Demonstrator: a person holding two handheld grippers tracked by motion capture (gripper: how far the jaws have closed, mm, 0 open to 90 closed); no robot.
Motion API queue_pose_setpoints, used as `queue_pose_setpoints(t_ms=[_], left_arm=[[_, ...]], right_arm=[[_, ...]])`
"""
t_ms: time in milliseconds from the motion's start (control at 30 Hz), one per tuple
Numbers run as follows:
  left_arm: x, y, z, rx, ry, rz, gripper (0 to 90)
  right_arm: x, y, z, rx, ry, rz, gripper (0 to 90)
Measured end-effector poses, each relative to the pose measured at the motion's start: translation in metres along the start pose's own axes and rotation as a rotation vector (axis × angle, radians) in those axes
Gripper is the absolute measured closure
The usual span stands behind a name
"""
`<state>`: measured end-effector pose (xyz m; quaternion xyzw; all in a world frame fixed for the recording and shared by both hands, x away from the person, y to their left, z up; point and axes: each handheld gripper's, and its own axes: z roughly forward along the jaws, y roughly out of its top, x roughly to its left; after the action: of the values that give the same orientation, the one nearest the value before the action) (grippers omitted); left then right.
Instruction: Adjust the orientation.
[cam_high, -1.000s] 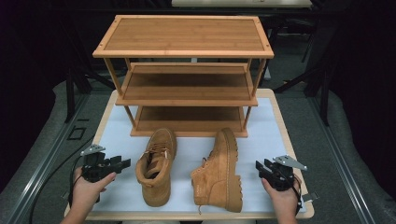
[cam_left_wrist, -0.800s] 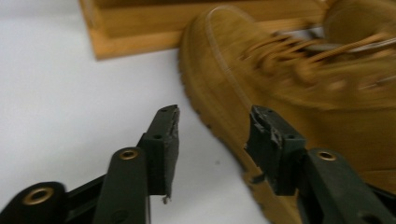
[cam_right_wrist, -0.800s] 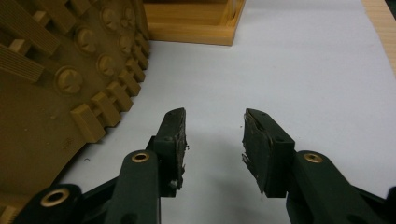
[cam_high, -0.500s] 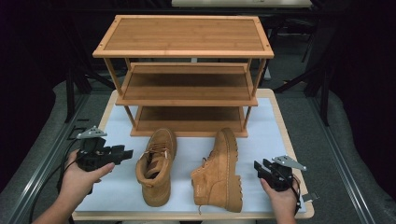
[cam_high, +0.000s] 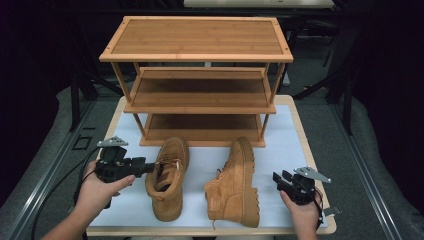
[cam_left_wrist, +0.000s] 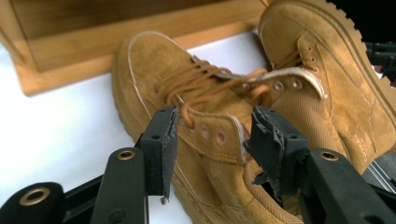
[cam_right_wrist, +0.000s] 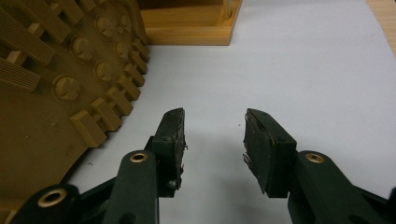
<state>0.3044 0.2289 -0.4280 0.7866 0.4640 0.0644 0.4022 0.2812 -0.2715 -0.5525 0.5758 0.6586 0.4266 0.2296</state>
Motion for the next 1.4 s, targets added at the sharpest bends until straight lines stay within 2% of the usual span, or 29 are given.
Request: queue_pose_setpoints(t_ms=[100,133,333,467,567,767,833,867,900,1033,1133,1200,1300,1400], left_arm=[[-0.002,-0.005,0.005,0.010,-0.002,-0.001,52.5],[-0.003,-0.006,0.007,0.011,-0.004,-0.002,52.8],[-0.006,-0.015,0.018,0.039,-0.001,-0.017,56.8],[-0.007,-0.019,0.020,0.023,0.008,-0.021,58.9],[-0.007,-0.019,0.020,0.024,0.014,-0.020,65.2],[-0.006,-0.014,0.018,0.053,0.011,-0.010,73.4],[-0.004,-0.010,0.015,0.075,0.038,0.025,76.5],[-0.004,-0.010,0.015,0.075,0.038,0.025,77.2],[0.000,-0.007,0.013,0.096,0.056,0.039,77.6],[0.010,-0.001,0.008,0.118,0.066,0.037,78.1],[0.019,0.003,0.004,0.133,0.102,0.063,78.4],[0.026,0.005,0.002,0.148,0.121,0.061,78.6],[0.032,0.006,0.002,0.162,0.110,0.046,78.5],[0.031,0.008,0.003,0.184,0.105,0.051,75.7]], right_arm=[[0.000,0.000,0.000,0.005,0.000,0.001,57.3],[0.000,0.000,-0.001,0.023,-0.003,0.002,57.3],[-0.001,0.000,-0.001,0.015,-0.001,0.007,57.2],[-0.001,0.000,0.000,0.013,0.000,0.008,57.2],[-0.001,-0.001,0.000,0.012,-0.002,0.009,57.1],[-0.002,-0.001,0.000,0.008,-0.004,0.013,57.2],[-0.003,-0.001,-0.001,0.007,-0.004,0.019,57.2],[-0.003,-0.001,-0.001,0.007,-0.004,0.019,57.2],[-0.003,-0.001,-0.001,0.004,-0.003,0.021,57.2],[-0.004,-0.001,-0.001,0.003,-0.002,0.021,57.2],[-0.004,-0.001,-0.001,0.003,-0.003,0.023,57.1],[-0.004,-0.001,-0.001,0.003,-0.003,0.026,57.1],[-0.004,-0.001,-0.001,0.012,-0.003,0.026,57.1],[-0.004,-0.001,0.000,0.010,-0.003,0.026,57.1]])
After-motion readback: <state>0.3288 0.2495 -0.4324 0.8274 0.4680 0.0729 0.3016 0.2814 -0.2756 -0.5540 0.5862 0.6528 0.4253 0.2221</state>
